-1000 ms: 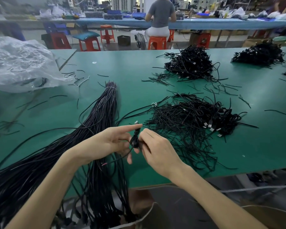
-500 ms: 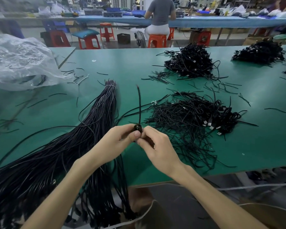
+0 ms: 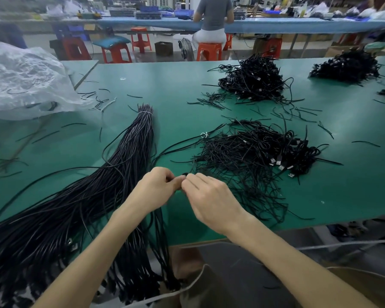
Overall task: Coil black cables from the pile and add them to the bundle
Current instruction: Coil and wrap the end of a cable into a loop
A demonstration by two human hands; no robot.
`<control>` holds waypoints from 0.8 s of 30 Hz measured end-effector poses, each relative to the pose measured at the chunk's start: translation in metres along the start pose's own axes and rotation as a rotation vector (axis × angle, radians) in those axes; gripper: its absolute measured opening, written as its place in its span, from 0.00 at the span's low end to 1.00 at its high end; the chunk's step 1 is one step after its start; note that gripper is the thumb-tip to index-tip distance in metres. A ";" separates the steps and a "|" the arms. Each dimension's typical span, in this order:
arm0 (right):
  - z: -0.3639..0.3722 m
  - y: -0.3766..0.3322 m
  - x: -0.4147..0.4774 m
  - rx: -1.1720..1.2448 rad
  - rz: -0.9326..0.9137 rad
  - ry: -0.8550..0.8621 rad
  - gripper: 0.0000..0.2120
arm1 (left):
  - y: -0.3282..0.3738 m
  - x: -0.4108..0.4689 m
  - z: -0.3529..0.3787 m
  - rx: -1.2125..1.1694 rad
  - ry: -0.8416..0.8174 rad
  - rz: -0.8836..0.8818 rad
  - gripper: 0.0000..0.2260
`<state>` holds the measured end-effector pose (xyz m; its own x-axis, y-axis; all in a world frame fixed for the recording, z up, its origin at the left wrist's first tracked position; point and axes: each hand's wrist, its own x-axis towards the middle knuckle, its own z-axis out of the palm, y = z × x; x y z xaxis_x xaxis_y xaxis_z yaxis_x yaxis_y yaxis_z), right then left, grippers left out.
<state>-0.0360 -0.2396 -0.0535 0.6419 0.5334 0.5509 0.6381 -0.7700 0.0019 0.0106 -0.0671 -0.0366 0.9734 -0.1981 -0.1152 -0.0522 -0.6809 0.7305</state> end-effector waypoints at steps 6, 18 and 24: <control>-0.008 0.007 -0.004 -0.171 -0.164 -0.112 0.10 | 0.008 0.005 0.001 0.062 -0.082 -0.086 0.07; -0.023 0.015 -0.007 0.240 0.305 0.062 0.04 | 0.029 -0.030 -0.025 -0.413 -0.263 0.277 0.19; -0.029 0.012 -0.004 0.348 0.317 0.133 0.06 | 0.027 -0.029 -0.029 -0.307 -0.168 0.435 0.20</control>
<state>-0.0435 -0.2612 -0.0317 0.7822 0.2247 0.5811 0.5387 -0.7124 -0.4497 -0.0124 -0.0599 0.0060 0.8263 -0.5419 0.1536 -0.3496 -0.2797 0.8942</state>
